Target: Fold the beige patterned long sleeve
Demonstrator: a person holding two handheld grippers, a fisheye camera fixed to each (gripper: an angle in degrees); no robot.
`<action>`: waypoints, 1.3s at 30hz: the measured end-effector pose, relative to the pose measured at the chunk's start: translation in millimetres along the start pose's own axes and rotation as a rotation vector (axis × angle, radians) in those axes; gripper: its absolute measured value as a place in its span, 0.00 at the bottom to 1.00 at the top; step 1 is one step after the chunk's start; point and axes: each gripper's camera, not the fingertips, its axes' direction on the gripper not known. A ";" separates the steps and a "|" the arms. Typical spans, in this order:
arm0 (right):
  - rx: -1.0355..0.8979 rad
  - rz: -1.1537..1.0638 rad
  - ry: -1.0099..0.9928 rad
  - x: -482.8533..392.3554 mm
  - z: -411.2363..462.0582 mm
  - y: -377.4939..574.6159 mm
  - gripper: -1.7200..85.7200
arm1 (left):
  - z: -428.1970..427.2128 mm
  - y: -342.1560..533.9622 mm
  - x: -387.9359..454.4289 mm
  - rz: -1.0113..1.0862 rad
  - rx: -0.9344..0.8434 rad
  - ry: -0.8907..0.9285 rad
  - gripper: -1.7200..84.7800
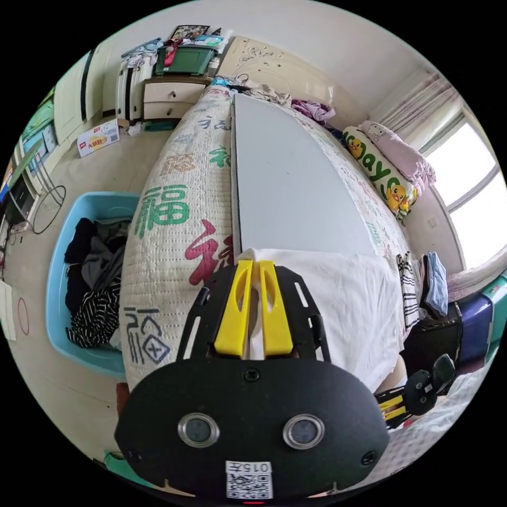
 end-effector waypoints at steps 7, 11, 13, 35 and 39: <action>-0.041 -0.001 0.023 -13.9 -50.3 119.5 0.03 | -134.5 74.3 16.0 -0.069 0.157 0.051 0.01; 0.079 0.033 0.223 -44.3 -137.1 169.4 0.02 | -191.7 137.9 14.6 -0.149 0.198 0.082 0.01; 0.196 0.035 0.250 -66.9 -180.2 182.2 0.02 | -207.7 160.5 17.9 -0.170 0.202 0.103 0.01; 0.993 -0.325 0.455 -465.4 -241.9 453.2 0.02 | -288.1 276.9 143.2 -0.105 0.237 0.311 0.01; 1.086 -0.393 0.566 -423.2 -118.6 508.1 0.02 | -293.8 295.3 178.3 -0.065 0.238 0.254 0.01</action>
